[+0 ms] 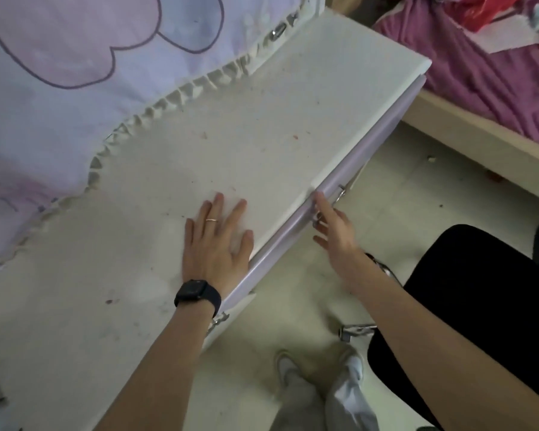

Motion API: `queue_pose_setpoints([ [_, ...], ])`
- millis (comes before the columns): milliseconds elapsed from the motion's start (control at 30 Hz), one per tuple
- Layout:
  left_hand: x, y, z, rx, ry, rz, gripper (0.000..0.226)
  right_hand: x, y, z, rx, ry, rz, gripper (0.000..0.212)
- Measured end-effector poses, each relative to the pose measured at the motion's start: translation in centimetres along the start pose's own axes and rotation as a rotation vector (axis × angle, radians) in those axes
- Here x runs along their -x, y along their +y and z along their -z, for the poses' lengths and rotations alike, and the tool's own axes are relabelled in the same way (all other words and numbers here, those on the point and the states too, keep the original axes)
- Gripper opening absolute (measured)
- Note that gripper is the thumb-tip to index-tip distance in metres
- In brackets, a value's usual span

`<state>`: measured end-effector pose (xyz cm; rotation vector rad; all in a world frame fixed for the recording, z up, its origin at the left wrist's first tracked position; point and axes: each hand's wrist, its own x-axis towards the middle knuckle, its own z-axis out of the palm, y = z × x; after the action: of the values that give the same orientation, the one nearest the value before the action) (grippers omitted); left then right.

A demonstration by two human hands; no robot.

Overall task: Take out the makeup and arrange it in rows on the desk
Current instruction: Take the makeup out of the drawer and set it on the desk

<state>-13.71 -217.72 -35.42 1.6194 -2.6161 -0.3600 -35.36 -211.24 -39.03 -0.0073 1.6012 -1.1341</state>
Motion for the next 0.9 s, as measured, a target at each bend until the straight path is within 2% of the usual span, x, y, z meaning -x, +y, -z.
queue_pose_setpoints([
  [67,0.1,0.0,-0.2,0.000,0.010,0.005,0.059,-0.6,-0.5,-0.9,-0.075,-0.020,0.000,0.079],
  [133,0.1,-0.1,-0.3,0.005,0.015,0.018,0.058,-1.3,-0.4,-1.3,-0.098,-0.002,-0.015,0.084],
  [233,0.0,-0.1,-0.4,-0.011,0.029,0.014,0.058,-2.1,-0.3,-1.2,-0.121,0.004,-0.016,0.123],
  [300,-0.1,-0.1,-0.4,-0.022,0.030,0.014,0.057,-2.3,-0.5,-0.9,-0.125,-0.028,-0.008,0.133],
  [433,0.0,-0.2,-0.5,-0.041,0.030,0.027,0.057,-2.5,-0.9,-0.1,-0.114,-0.097,0.006,0.119],
  [567,0.0,-0.3,-0.4,-0.047,-0.010,0.039,0.058,-2.2,-0.7,0.4,-0.086,-0.056,0.018,0.103],
  [767,-0.1,-0.3,-0.3,-0.056,-0.019,0.035,0.060,-0.7,0.3,3.2,-0.032,-0.020,0.006,0.100],
  [900,0.0,-0.1,-0.3,-0.064,-0.022,0.036,0.060,0.7,-0.3,3.1,0.154,0.011,-0.067,0.115],
])
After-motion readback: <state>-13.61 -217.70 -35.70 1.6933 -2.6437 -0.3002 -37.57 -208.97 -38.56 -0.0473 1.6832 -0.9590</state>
